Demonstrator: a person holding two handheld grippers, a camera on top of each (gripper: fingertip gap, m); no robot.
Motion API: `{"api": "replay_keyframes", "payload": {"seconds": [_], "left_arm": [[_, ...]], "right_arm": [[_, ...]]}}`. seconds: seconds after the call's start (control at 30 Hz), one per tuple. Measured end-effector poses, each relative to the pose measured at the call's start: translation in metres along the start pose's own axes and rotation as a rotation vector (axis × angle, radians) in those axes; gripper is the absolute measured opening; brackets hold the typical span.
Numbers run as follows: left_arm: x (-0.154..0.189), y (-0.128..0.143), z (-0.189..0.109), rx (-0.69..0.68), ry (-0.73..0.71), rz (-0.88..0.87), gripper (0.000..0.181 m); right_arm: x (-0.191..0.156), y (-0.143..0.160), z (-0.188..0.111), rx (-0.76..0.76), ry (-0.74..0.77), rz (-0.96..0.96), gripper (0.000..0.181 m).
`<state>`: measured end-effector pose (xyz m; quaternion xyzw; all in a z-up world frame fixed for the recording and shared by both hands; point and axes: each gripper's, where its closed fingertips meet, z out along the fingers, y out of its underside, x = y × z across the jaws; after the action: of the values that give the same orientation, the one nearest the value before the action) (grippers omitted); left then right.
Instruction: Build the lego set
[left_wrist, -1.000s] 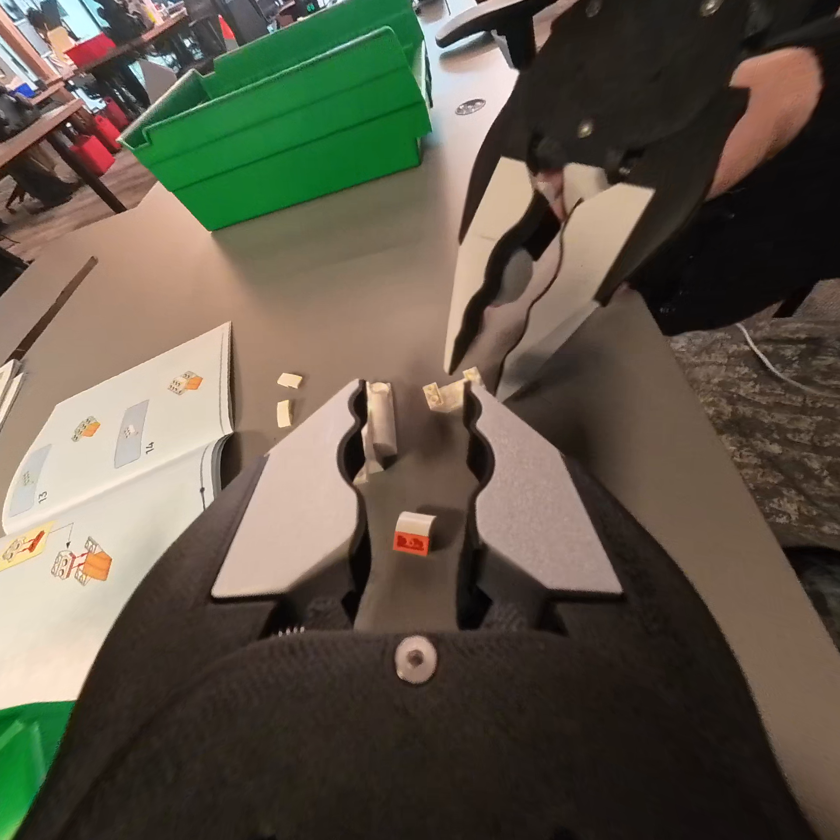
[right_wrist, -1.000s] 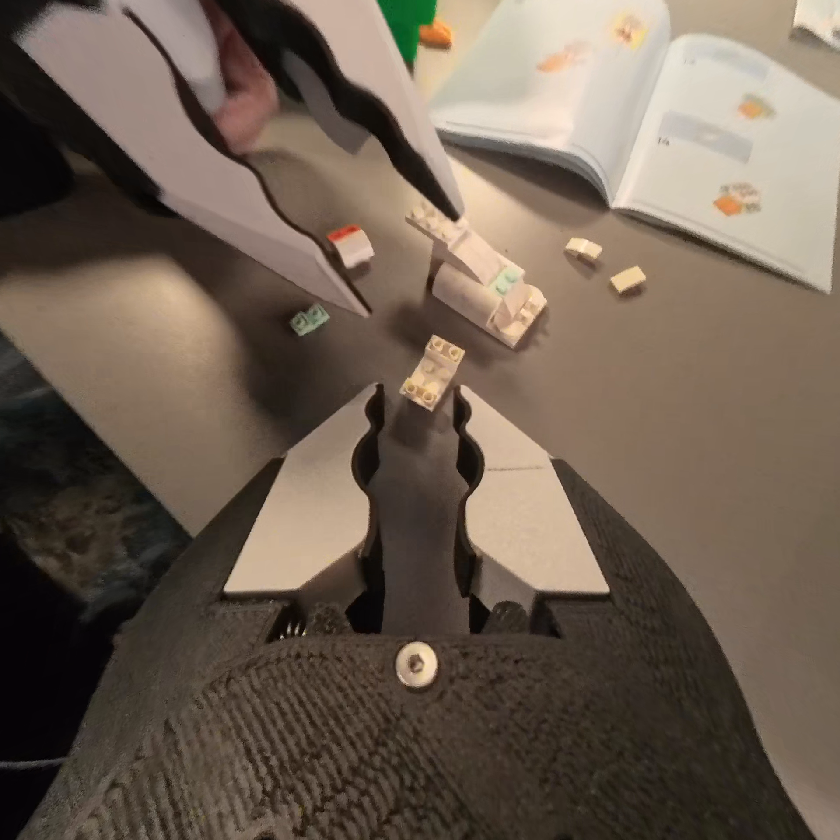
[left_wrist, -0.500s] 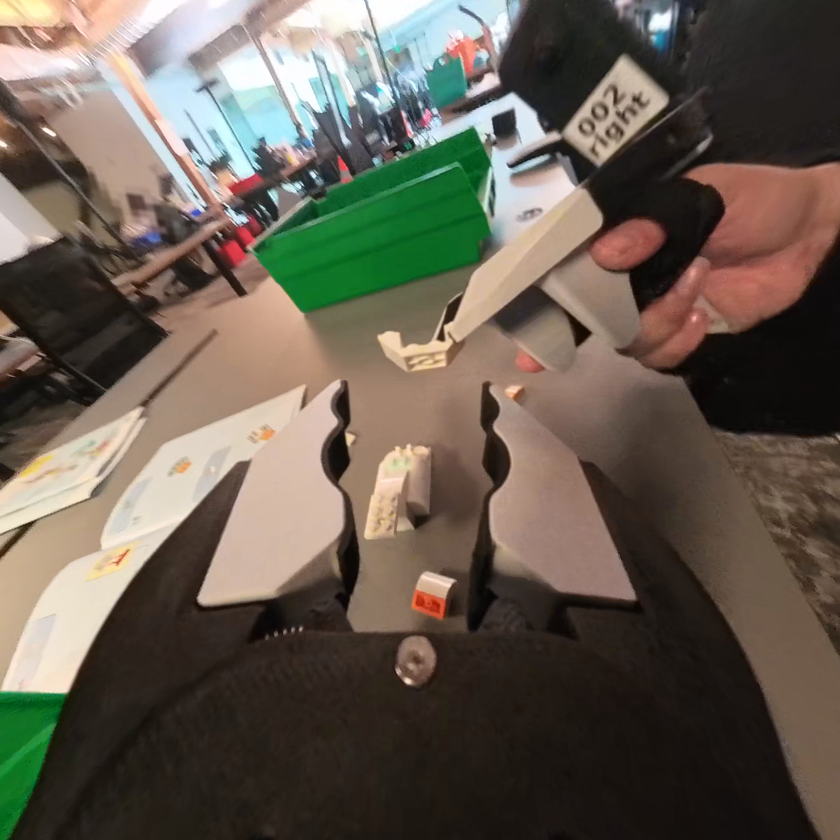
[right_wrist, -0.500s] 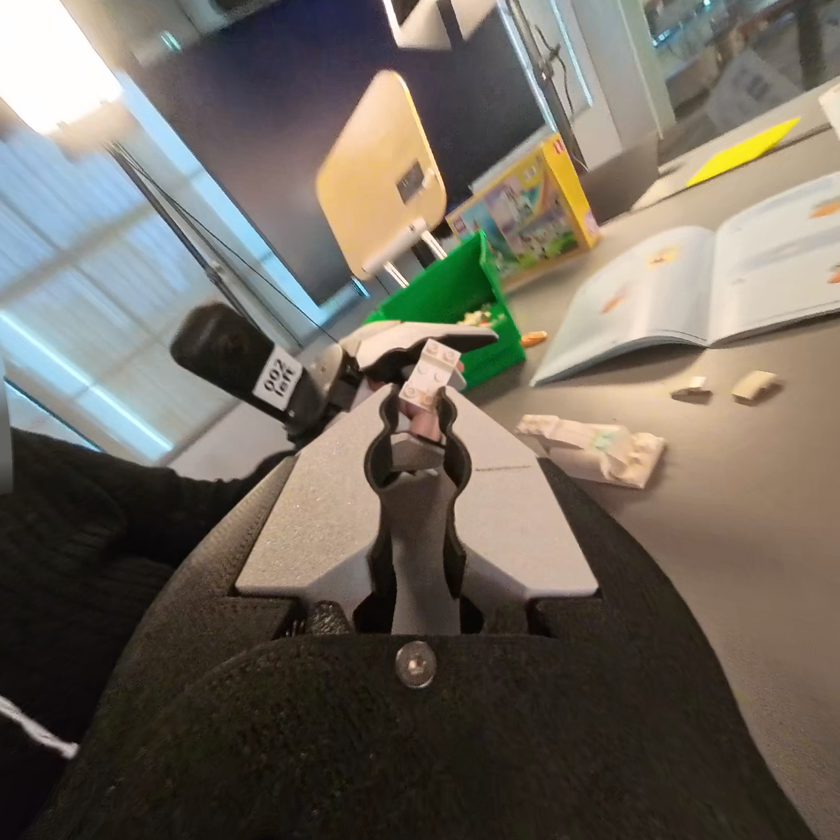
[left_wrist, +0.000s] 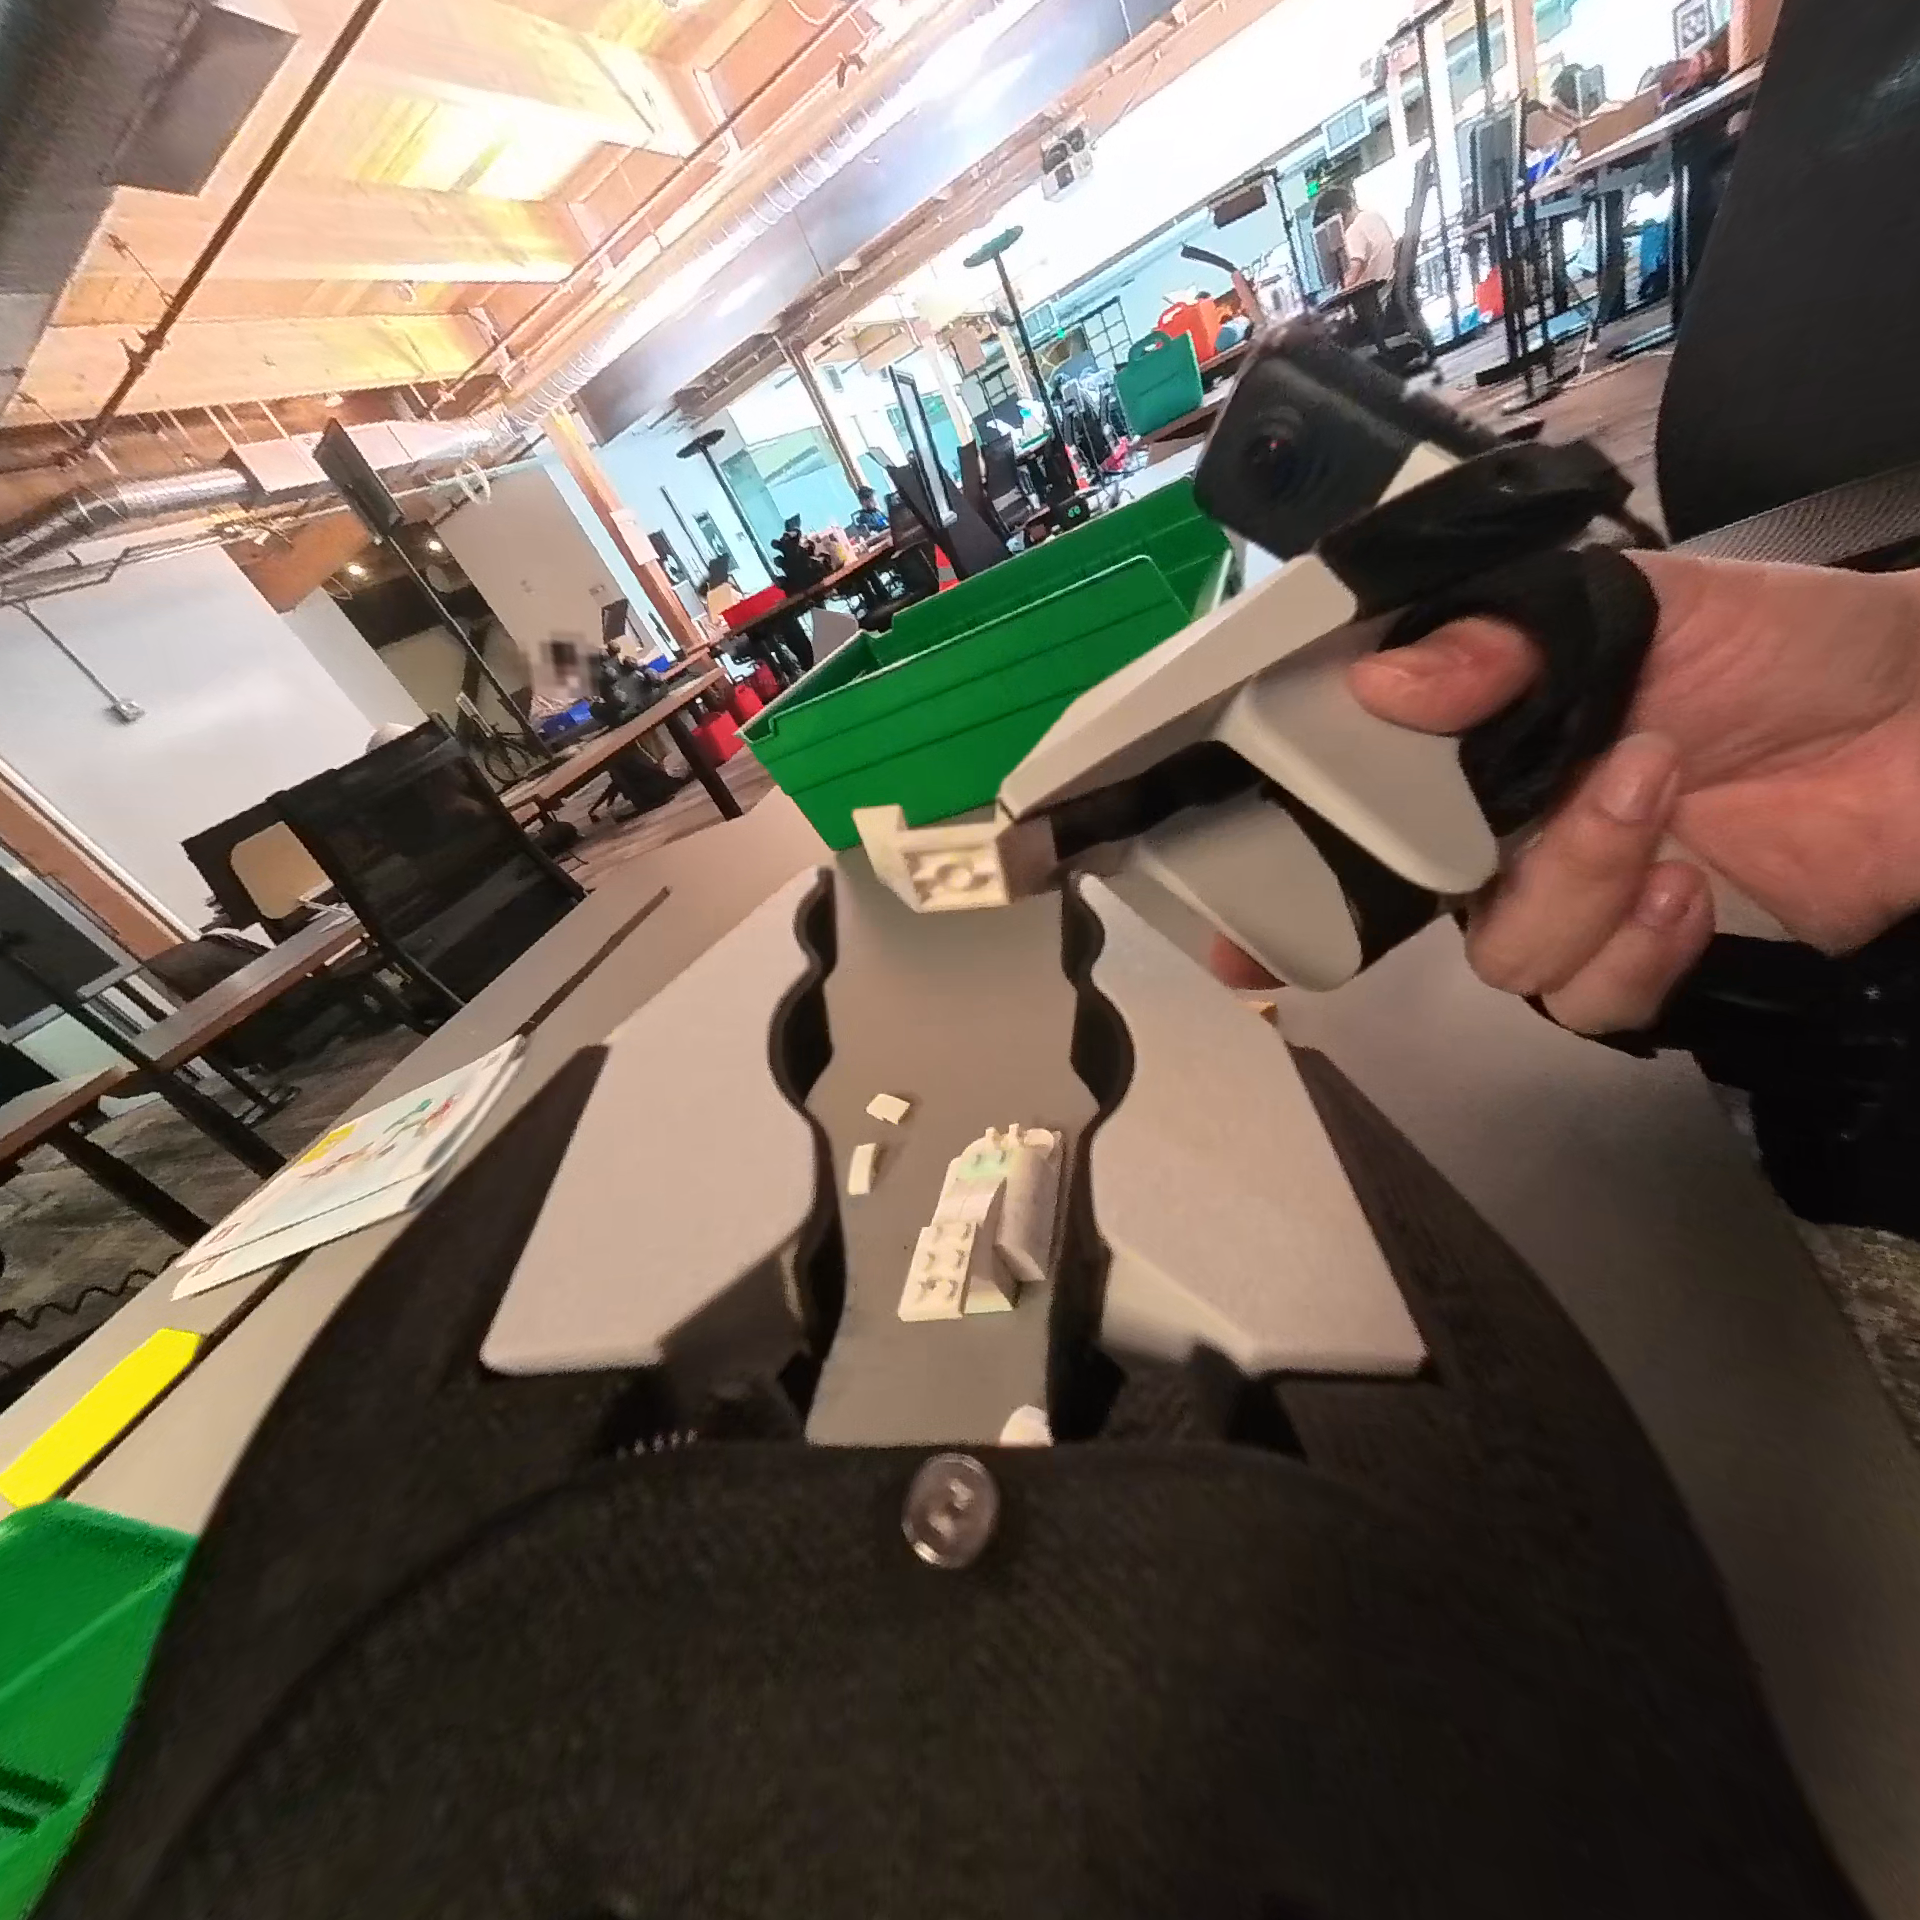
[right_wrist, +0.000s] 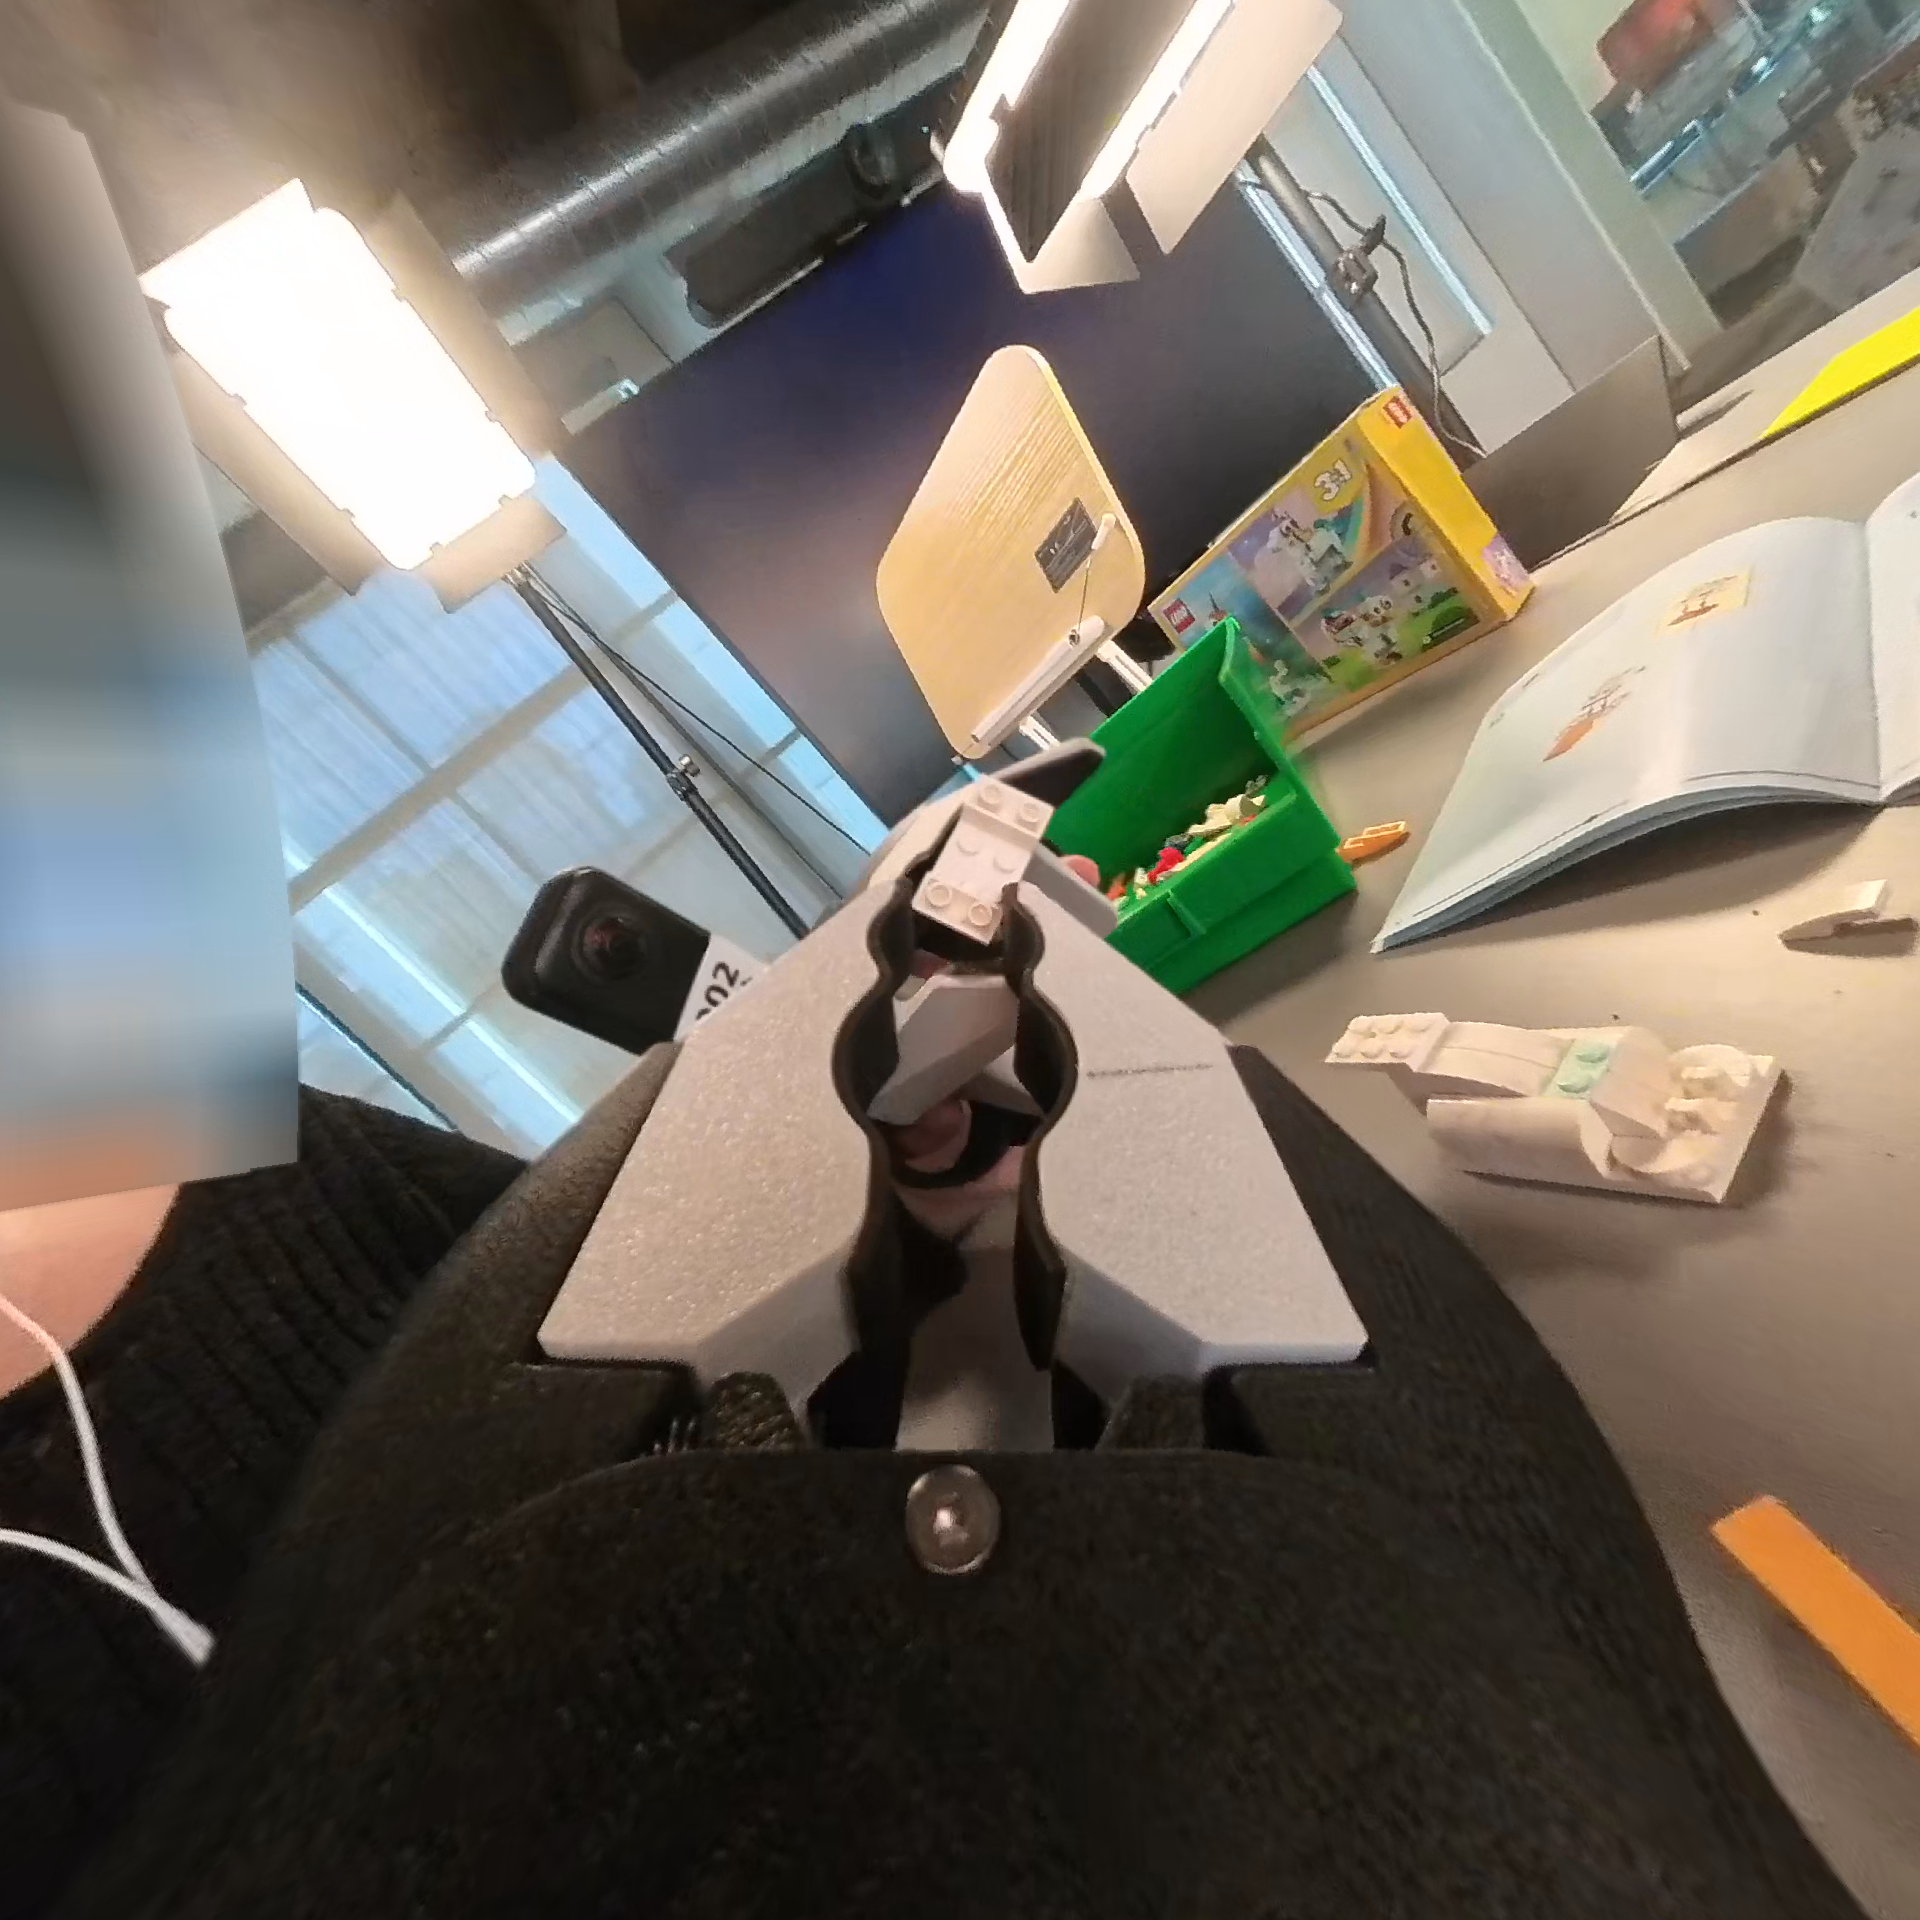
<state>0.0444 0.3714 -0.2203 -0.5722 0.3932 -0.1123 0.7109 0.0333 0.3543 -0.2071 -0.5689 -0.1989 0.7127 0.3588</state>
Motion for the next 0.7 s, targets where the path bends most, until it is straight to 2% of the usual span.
{"api": "replay_keyframes", "payload": {"seconds": [0.13, 0.3, 0.7], "left_arm": [[0.003, -0.006, -0.002, 0.032, 0.010, 0.023, 0.048], [0.008, -0.006, -0.002, 0.024, 0.037, 0.043, 0.042], [0.035, -0.006, -0.007, 0.050, 0.262, 0.038, 0.034]], "right_arm": [[0.001, 0.001, 0.000, 0.001, -0.017, 0.061, 0.015], [0.000, 0.005, -0.002, -0.053, -0.038, 0.090, 0.015], [-0.008, 0.026, -0.022, -0.384, -0.091, 0.058, 0.015]]}}
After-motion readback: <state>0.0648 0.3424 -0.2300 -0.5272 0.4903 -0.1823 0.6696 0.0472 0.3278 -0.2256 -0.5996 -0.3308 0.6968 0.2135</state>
